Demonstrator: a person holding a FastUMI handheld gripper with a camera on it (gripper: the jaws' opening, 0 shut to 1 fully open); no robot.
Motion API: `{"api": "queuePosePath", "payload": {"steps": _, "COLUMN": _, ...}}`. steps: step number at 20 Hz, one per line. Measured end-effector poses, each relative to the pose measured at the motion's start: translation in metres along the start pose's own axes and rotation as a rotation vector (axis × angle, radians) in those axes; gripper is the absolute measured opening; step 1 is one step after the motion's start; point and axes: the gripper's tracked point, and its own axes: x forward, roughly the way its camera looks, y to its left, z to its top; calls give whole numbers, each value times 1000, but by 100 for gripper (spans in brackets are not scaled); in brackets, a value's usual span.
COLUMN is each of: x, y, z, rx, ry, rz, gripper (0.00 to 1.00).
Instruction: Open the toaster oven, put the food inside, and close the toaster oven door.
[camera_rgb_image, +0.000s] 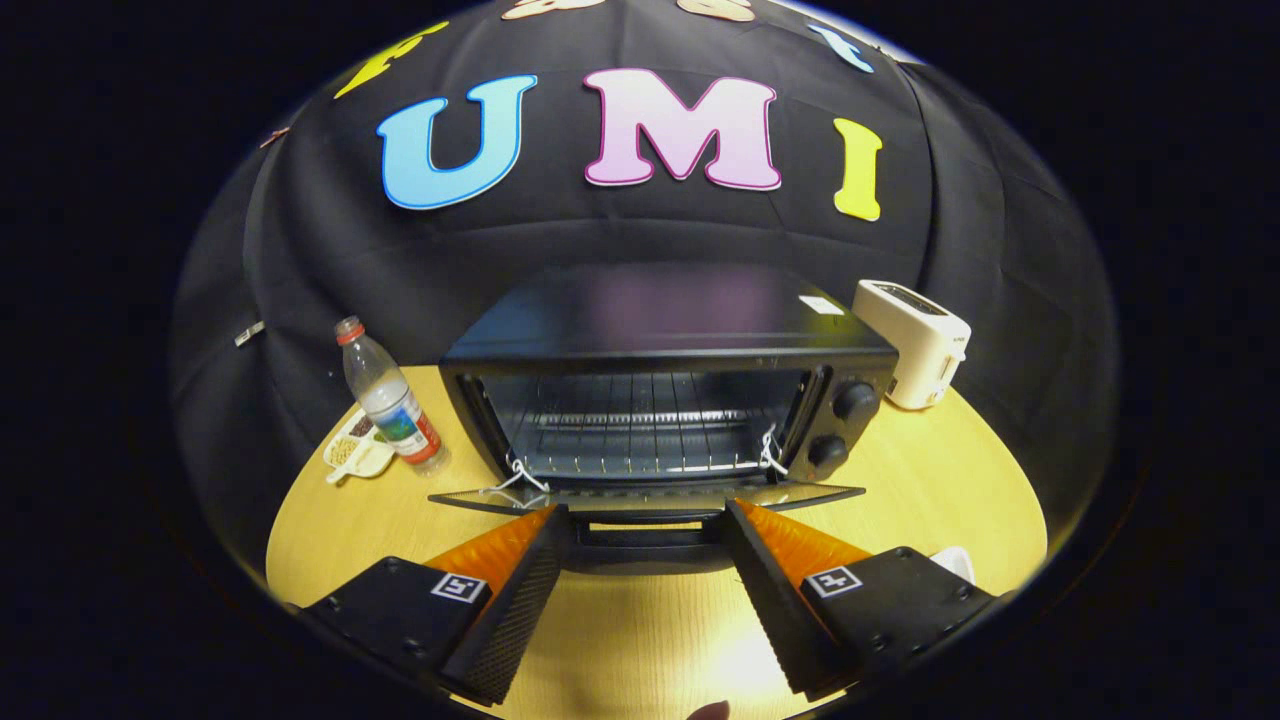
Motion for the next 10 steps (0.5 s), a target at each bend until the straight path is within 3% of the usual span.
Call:
{"api": "queuePosePath", "payload": {"steps": 6, "x": -10, "y": -4, "z": -79, "rx": -22, "ry": 170, "rz": 11, "gripper": 100}}
{"api": "queuePosePath", "payload": {"steps": 10, "x": -20, "y": -11, "z": -90, "rx": -4, "ry": 178, "rz": 29, "gripper": 99}}
